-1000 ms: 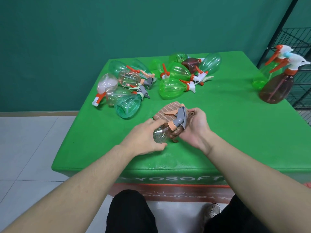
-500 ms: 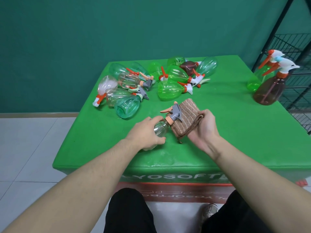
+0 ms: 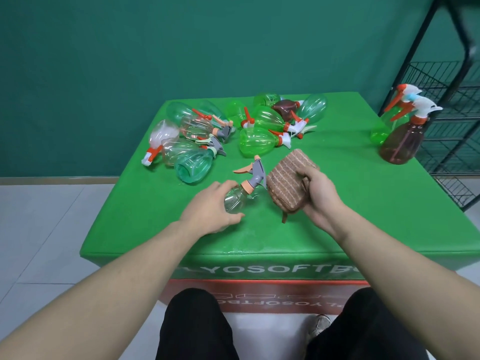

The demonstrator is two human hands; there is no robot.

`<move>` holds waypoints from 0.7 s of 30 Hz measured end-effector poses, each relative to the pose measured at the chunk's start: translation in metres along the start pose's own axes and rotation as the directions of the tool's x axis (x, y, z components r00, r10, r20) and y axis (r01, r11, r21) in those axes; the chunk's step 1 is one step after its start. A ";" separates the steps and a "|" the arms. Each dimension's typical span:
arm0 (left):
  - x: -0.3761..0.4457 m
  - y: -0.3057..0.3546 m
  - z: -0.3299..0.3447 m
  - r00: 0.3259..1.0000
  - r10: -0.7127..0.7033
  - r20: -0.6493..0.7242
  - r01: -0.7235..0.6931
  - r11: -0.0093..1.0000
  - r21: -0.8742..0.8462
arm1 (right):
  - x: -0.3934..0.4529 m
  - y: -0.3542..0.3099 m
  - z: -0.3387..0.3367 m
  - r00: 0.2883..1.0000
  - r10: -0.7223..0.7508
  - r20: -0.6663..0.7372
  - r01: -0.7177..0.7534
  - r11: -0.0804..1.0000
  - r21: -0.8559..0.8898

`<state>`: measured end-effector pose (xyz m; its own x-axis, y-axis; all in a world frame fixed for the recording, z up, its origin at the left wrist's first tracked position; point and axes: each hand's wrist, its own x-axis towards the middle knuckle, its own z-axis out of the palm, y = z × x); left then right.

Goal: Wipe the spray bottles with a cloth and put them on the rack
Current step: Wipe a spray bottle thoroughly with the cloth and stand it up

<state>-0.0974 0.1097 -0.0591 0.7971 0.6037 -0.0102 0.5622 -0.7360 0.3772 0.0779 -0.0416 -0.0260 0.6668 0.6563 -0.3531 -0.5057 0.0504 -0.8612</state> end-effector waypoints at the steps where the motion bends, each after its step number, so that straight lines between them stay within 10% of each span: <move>1: -0.002 -0.001 0.002 1.000 0.011 -0.010 -0.011 1.000 0.007 | 0.002 0.000 0.003 1.000 -0.023 -0.015 0.022 0.998 -0.056; 7: -0.005 -0.003 0.011 0.998 0.050 -0.045 -0.049 0.998 0.039 | 0.010 0.004 0.026 0.971 -0.229 0.061 0.220 0.771 -0.598; 21: 0.006 -0.006 0.013 0.996 -0.028 -0.079 0.028 1.000 0.001 | -0.019 0.039 0.008 0.906 -0.291 0.307 0.412 0.449 -0.793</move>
<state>-0.0925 0.1136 -0.0734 0.7611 0.6466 0.0523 0.5849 -0.7189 0.3755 0.0411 -0.0455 -0.0503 0.5833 0.8112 0.0423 0.4822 -0.3038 -0.8217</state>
